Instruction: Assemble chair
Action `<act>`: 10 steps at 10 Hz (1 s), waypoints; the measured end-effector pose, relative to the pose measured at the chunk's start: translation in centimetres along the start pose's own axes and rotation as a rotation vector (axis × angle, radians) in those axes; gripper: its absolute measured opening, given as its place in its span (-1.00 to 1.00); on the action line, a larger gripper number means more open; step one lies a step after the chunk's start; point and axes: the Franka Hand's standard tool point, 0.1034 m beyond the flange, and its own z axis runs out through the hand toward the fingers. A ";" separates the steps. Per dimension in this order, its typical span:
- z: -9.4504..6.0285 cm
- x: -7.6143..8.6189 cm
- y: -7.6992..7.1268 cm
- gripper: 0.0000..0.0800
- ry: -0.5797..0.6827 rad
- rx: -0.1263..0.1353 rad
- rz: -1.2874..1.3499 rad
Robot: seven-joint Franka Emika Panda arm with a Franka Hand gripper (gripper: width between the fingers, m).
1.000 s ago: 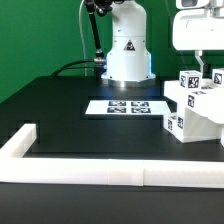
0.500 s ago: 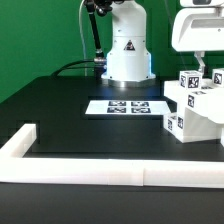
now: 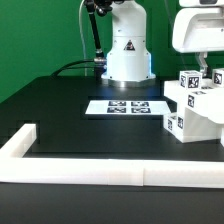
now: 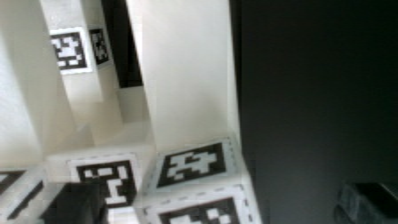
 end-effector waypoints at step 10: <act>0.0 0.0 -0.2 -0.29 0.000 0.007 0.283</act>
Offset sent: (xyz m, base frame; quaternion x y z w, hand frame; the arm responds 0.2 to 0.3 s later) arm 0.0000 0.0000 0.0000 0.0000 0.0000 0.0650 0.9979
